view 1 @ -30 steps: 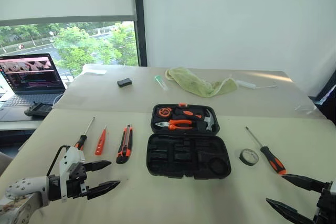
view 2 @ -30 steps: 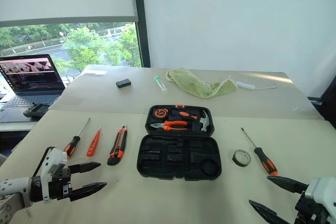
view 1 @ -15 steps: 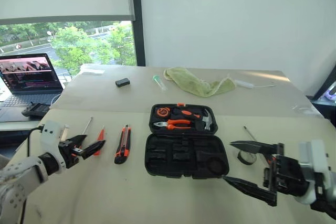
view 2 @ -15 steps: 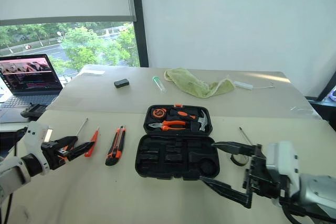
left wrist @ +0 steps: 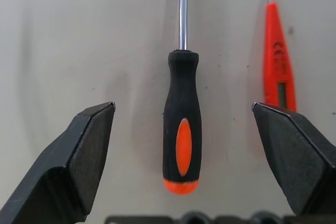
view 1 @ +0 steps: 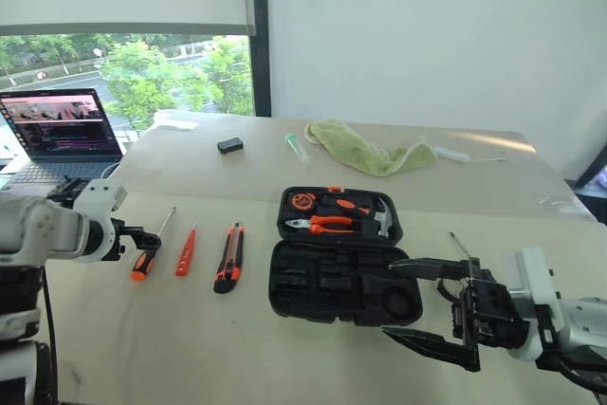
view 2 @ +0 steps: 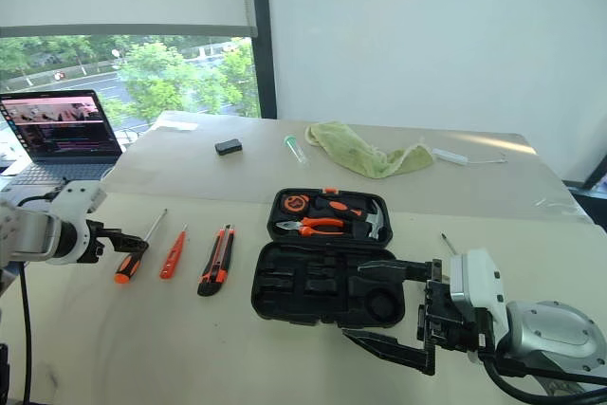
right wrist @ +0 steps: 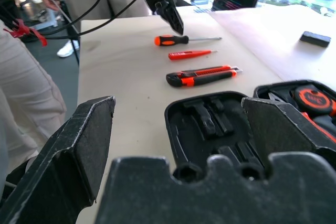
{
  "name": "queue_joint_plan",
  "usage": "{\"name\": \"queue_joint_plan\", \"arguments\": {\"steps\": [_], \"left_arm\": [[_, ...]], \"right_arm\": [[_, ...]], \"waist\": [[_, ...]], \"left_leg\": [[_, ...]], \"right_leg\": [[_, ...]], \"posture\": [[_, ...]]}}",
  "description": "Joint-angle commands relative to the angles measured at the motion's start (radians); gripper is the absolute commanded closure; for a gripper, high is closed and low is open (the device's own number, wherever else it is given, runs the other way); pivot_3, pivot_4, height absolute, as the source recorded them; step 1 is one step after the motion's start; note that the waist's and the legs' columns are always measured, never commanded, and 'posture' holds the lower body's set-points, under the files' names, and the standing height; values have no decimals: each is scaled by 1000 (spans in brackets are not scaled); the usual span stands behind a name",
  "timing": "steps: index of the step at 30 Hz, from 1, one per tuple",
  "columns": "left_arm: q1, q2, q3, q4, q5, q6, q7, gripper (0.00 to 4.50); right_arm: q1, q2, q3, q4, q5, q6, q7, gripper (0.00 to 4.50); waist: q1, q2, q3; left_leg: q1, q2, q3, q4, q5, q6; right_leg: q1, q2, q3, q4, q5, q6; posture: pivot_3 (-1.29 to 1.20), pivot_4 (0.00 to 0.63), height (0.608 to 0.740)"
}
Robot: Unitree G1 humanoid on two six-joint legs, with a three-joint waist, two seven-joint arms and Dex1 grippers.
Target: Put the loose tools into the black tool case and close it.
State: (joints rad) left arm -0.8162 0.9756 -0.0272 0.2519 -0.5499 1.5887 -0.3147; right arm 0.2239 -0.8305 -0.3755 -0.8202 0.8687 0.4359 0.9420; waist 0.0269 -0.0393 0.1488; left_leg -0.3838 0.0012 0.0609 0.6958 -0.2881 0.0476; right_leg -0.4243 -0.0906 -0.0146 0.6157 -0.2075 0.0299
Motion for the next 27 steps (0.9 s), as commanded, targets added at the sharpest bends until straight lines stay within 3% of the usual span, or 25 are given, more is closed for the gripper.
{"name": "queue_joint_plan", "arguments": {"steps": [1,4,5,6,8,10,11,12,14,16,18,22,26,27], "left_arm": [[-84,-21,-133,161,106,-94,-52,257],[-111,-64,-198,296,173,-219,-116,1077],[-114,-72,-217,327,190,-245,-146,1674],[-118,-76,-231,349,204,-262,-170,1877],[-123,-78,-256,379,237,-289,-212,2724],[-129,-80,-241,409,256,-304,-233,3317],[-129,-78,-189,411,240,-307,-240,3867],[-130,-73,-135,406,213,-295,-261,4079],[-129,-65,-64,384,189,-283,-284,4109],[-105,-57,89,282,71,-313,-391,4109],[-75,-38,152,158,-26,-339,-529,4109],[-43,60,-75,-254,-111,-371,-834,4109],[-125,-7,-323,-368,40,-583,-952,4109],[-163,-48,-377,-341,90,-613,-949,4109]], "right_arm": [[19,12,-32,-64,10,-17,-38,2],[43,22,-37,-90,2,-19,-65,0],[56,27,-40,-98,-2,-20,-73,0],[65,29,-43,-103,-5,-22,-77,0],[79,31,-47,-112,-3,-23,-87,0],[85,33,-48,-117,-4,-24,-95,0],[88,35,-47,-116,-8,-25,-99,0],[92,38,-47,-116,-12,-25,-104,0],[97,43,-48,-115,-16,-26,-112,0],[107,53,-53,-115,-14,-24,-128,0],[114,63,-59,-112,-15,-22,-146,0],[191,90,-99,-114,-41,-32,-150,0],[299,124,-158,-112,-66,-65,-114,0],[328,132,-180,-112,-73,-74,-103,0]], "waist": [[-3,0,0],[-12,0,0],[-12,0,0],[-12,0,0],[-12,0,0],[-12,0,0],[-13,0,0],[-15,0,0],[-16,-1,0],[-15,-2,1],[-14,-5,2],[-7,-6,3],[12,0,2],[14,0,2]], "left_leg": [[0,0,0,0,0,0],[0,0,0,0,-1,1],[0,0,0,0,-1,2],[1,0,0,0,-1,2],[2,0,0,0,-2,5],[3,0,0,1,-2,5],[4,0,0,1,-1,5],[4,0,1,1,-1,5],[4,1,1,2,-1,4],[2,1,0,3,-1,4],[-2,3,0,5,0,3],[-10,3,-1,9,3,-2],[-4,-3,0,9,0,4],[-3,-3,1,10,-6,14]], "right_leg": [[0,0,0,0,0,0],[0,0,1,0,0,0],[0,0,1,0,0,0],[1,-1,0,1,0,0],[1,-1,0,2,0,0],[2,-2,1,4,0,0],[2,-2,1,6,0,0],[2,-2,2,7,-1,0],[0,-1,2,9,-1,-1],[-1,-1,1,10,-1,-1],[-4,-1,0,11,-1,-1],[-9,-2,-1,11,-1,-1],[1,-6,2,5,-4,4],[2,-5,4,5,-4,4]], "posture": [[0,150,740],[0,150,740],[0,150,740],[0,150,740],[0,150,740],[0,150,740],[0,150,740],[0,150,740],[0,150,740],[0,150,740],[0,150,740],[0,150,740],[0,150,740],[0,150,740]]}}
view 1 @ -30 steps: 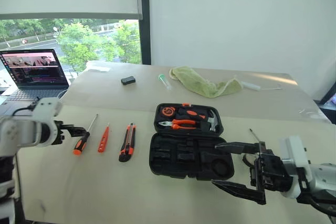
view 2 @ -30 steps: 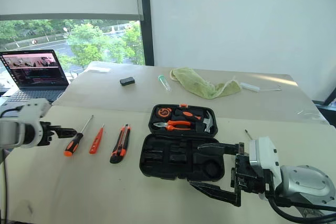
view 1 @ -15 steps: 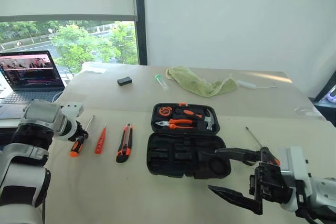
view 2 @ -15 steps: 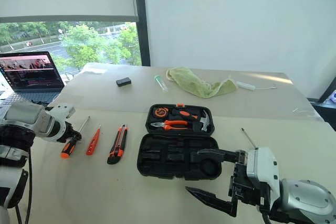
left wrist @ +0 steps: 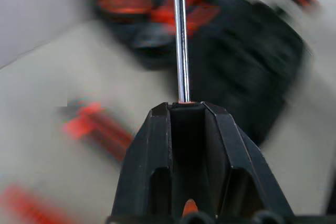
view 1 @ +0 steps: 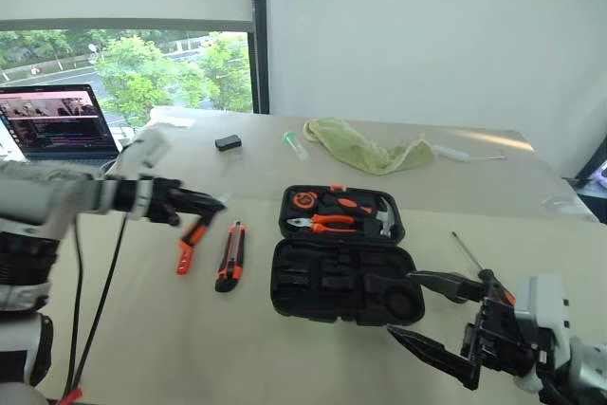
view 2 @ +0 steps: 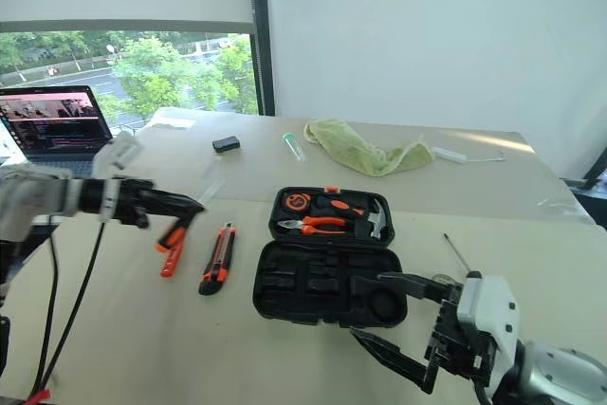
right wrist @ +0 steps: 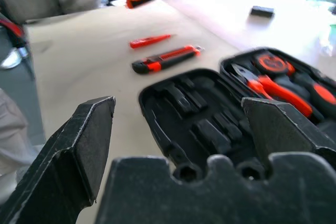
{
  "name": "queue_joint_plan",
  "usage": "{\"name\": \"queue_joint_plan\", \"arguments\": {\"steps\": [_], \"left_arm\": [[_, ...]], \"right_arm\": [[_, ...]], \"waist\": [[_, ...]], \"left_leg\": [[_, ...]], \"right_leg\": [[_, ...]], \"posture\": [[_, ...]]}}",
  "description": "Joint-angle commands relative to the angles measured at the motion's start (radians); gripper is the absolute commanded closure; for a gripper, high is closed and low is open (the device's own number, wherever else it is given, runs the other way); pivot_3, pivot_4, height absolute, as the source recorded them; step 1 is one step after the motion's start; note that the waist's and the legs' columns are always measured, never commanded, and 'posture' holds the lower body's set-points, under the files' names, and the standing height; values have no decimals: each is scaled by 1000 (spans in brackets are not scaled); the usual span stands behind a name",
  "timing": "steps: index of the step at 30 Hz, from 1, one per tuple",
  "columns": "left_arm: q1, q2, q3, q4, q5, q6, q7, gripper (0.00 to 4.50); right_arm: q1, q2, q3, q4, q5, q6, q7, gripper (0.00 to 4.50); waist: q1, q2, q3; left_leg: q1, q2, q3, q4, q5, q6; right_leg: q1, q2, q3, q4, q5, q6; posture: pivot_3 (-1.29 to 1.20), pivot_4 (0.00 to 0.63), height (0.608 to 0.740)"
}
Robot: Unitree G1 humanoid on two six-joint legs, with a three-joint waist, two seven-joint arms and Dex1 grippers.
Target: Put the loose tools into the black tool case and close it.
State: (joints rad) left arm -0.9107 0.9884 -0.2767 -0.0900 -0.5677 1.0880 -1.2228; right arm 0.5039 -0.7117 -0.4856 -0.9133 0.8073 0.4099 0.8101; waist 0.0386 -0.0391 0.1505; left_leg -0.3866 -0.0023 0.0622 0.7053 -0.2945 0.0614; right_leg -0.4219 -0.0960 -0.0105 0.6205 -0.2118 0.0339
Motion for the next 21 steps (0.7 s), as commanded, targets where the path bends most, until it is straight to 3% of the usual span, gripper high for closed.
{"name": "queue_joint_plan", "arguments": {"steps": [1,7,13,21], "left_arm": [[-107,-107,-194,32,180,-176,-37,4109],[-285,-355,-420,308,432,-387,-69,4109],[-338,-536,-453,543,536,-526,-99,4109],[-331,-658,-447,744,655,-684,-96,4109]], "right_arm": [[80,24,-96,-19,-12,-56,40,0],[178,64,-172,-16,-25,-94,67,0],[211,96,-175,-46,-26,-109,45,0],[238,119,-179,-81,-33,-115,16,0]], "waist": [[2,0,0],[-3,-1,1],[-15,0,1],[-14,0,1]], "left_leg": [[-1,0,0,1,0,0],[-3,0,-1,10,0,1],[-4,1,-1,9,-1,2],[-6,1,-2,10,-3,5]], "right_leg": [[0,1,0,0,0,0],[0,5,2,3,1,2],[-3,5,3,4,0,3],[-3,2,2,3,-1,5]], "posture": [[0,150,740],[0,150,740],[0,150,740],[0,150,740]]}}
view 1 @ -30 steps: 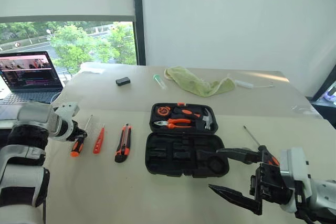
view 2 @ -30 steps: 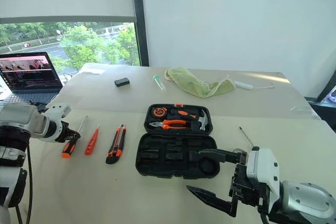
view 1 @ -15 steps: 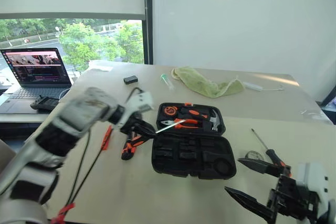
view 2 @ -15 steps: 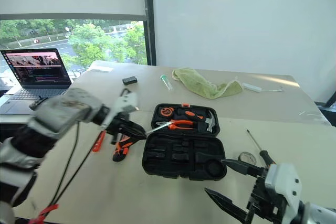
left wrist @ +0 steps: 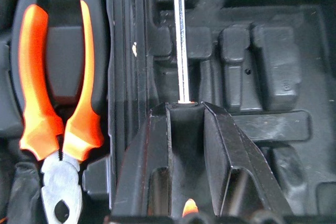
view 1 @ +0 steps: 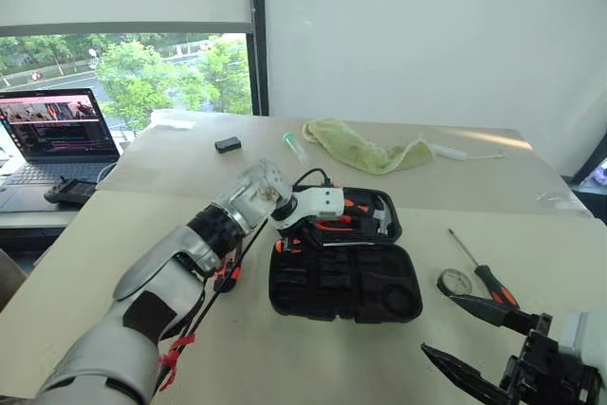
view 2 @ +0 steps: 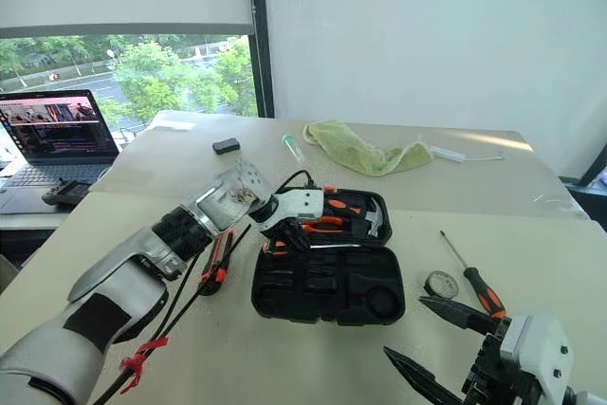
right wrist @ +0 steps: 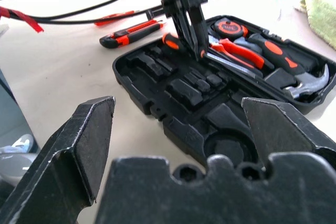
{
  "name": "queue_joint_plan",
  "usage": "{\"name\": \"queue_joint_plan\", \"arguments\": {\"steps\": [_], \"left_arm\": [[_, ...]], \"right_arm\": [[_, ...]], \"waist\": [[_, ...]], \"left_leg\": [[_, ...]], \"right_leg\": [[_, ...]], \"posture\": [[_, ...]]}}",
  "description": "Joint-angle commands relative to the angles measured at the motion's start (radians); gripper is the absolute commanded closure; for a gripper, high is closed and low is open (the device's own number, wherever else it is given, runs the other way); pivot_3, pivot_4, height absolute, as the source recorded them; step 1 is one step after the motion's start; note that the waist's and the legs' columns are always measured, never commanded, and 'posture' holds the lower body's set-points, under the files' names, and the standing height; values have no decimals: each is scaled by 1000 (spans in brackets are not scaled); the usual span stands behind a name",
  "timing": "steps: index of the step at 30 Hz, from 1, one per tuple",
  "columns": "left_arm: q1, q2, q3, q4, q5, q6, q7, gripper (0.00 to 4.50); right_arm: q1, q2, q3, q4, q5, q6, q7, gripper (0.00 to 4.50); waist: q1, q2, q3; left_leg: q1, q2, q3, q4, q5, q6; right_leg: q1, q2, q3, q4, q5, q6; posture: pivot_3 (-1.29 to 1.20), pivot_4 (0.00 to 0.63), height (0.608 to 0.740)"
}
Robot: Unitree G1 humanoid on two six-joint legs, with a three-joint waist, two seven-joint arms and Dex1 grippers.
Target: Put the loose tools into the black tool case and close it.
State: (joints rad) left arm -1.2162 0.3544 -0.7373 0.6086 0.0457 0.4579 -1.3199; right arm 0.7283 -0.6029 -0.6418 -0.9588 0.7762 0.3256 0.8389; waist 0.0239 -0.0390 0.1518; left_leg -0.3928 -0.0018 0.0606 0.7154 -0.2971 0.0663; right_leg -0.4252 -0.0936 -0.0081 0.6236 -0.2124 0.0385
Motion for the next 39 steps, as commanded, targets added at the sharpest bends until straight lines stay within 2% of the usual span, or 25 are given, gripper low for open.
{"name": "queue_joint_plan", "arguments": {"steps": [1,16,18,21,25,28,31,35,37,39], "left_arm": [[-25,-33,19,61,51,-63,-1,4109],[-29,-109,73,199,162,-194,26,4109],[-29,-112,89,196,161,-188,26,3108],[-32,-79,146,103,119,-108,-27,2156],[-9,20,213,-98,66,30,-108,2156],[36,74,266,-200,47,61,-80,2156],[97,93,326,-290,-6,122,-64,2890],[221,28,464,-384,-121,233,48,4414],[270,-19,511,-386,-159,312,114,4466],[332,-56,532,-387,-173,279,173,4466]], "right_arm": [[18,13,-23,-39,-3,-32,-14,0],[70,32,-32,-70,7,-45,-40,0],[75,33,-30,-73,6,-48,-43,0],[79,32,-28,-79,7,-49,-47,0],[80,29,-26,-82,8,-48,-51,0],[69,23,-19,-77,7,-43,-56,0],[60,17,-14,-77,10,-39,-64,0],[59,12,-15,-77,12,-38,-61,0],[58,12,-13,-76,11,-39,-63,0],[54,13,-8,-78,5,-37,-71,0]], "waist": [[1,0,0],[16,1,0],[16,1,0],[14,1,0],[3,1,0],[-1,3,0],[1,3,0],[4,3,0],[7,3,0],[7,3,0]], "left_leg": [[0,0,0,0,0,0],[0,0,-1,7,-1,2],[0,0,-1,7,-1,2],[-1,1,-1,7,-1,2],[-5,1,-1,8,-1,2],[-6,1,-1,6,-1,2],[-6,1,-2,6,-1,2],[-6,0,-3,8,-1,2],[-6,1,-4,9,-1,2],[-6,1,-4,10,-1,2]], "right_leg": [[0,0,0,0,0,0],[3,-1,-1,0,2,3],[3,-1,-1,0,2,2],[2,-1,-1,1,2,2],[-3,0,-1,2,2,2],[-4,0,-1,2,1,2],[-4,-1,-1,2,1,2],[-2,-2,-3,2,1,2],[-2,-2,-3,2,1,3],[-1,-2,-4,2,2,3]], "posture": [[0,150,740],[0,150,740],[0,150,740],[0,150,740],[0,150,740],[0,150,740],[0,150,740],[0,150,740],[0,150,740],[0,150,740]]}}
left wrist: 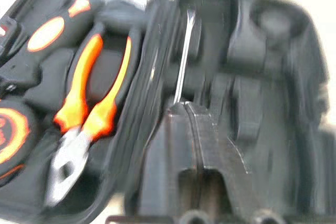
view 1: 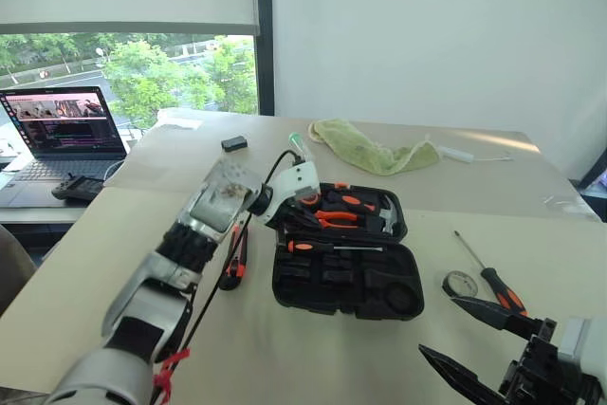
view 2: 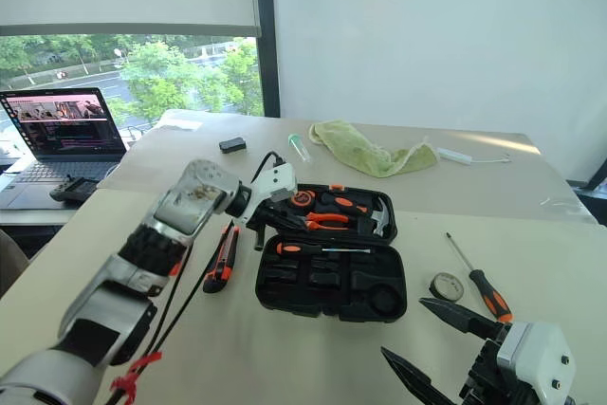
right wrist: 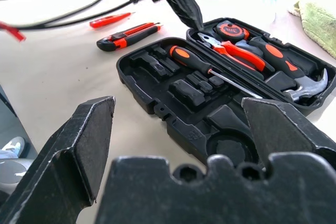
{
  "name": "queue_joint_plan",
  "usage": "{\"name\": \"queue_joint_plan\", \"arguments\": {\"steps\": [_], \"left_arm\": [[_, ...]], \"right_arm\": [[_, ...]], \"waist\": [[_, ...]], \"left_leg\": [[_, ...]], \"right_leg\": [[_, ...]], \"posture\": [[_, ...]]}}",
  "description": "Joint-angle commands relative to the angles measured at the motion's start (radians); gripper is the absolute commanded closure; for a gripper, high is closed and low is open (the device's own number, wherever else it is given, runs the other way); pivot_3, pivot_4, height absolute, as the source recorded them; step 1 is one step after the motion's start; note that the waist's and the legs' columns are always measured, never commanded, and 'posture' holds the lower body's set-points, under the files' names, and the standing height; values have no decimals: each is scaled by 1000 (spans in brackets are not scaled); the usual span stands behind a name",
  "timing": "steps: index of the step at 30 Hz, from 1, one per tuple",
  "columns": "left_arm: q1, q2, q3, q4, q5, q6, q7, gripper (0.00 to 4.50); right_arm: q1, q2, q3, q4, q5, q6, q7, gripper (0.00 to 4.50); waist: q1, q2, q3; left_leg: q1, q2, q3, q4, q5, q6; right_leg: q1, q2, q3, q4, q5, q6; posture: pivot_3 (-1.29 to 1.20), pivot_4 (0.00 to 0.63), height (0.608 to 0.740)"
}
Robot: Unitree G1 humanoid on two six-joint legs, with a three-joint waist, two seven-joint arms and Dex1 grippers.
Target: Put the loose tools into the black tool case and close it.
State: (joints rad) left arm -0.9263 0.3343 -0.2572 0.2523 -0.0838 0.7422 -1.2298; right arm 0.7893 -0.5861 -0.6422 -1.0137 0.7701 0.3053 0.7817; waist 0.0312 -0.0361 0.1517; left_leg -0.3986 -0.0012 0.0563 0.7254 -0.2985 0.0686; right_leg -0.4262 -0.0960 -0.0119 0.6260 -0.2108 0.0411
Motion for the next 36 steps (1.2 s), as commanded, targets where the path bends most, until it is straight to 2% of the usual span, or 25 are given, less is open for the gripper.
{"name": "queue_joint_plan", "arguments": {"steps": [1,6,11,14,19,25,30,31,33,36], "left_arm": [[62,-57,68,-39,-59,-8,110,4466],[147,-151,83,-23,-60,-90,263,4466],[200,-198,58,-3,-44,-116,353,4466],[211,-201,41,45,-10,-101,418,4466],[242,-166,-45,109,37,-97,419,4466],[222,-193,-68,147,15,-108,420,4466],[290,-167,100,-113,-175,-151,342,4466],[305,-135,101,-161,-184,-157,315,4466],[314,-96,143,-238,-266,-74,274,4466],[306,-16,169,-331,-354,-21,199,3823]], "right_arm": [[-6,-2,-7,-24,10,-18,-14,0],[3,0,-3,-33,10,-21,-26,0],[13,-12,0,-33,20,-35,-40,0],[22,-17,-5,-33,25,-42,-45,0],[35,-25,-4,-33,25,-47,-55,0],[27,-44,7,-33,19,-24,-124,0],[-29,-133,7,-33,91,68,-383,0],[-37,-157,-2,-33,123,87,-435,0],[-34,-229,-44,-33,183,141,-535,0],[-35,-364,-127,-8,324,305,-605,0]], "waist": [[-1,0,0],[1,0,0],[6,0,0],[6,0,0],[6,3,-3],[7,9,-16],[0,11,-17],[-2,11,-16],[-3,11,-16],[-3,11,-15]], "left_leg": [[0,0,0,0,0,0],[1,0,0,0,0,0],[1,0,0,0,0,0],[2,0,0,0,0,0],[6,0,0,-1,-1,1],[11,0,1,-2,-1,1],[9,0,2,-4,-1,0],[8,0,2,-5,0,0],[7,0,2,-7,0,-1],[8,0,2,-11,1,-1]], "right_leg": [[0,0,0,0,0,0],[1,0,0,0,0,0],[1,-1,1,0,1,0],[1,-1,1,0,1,0],[6,-2,1,-1,1,0],[9,-2,2,-2,0,-1],[5,-4,3,-2,0,-1],[4,-4,3,-1,0,-2],[2,-6,2,-1,0,-2],[2,-8,1,-1,-1,-4]], "posture": [[0,150,740],[0,150,740],[0,150,740],[0,150,740],[0,150,740],[0,150,740],[0,150,740],[0,150,740],[0,150,740],[0,150,740]]}}
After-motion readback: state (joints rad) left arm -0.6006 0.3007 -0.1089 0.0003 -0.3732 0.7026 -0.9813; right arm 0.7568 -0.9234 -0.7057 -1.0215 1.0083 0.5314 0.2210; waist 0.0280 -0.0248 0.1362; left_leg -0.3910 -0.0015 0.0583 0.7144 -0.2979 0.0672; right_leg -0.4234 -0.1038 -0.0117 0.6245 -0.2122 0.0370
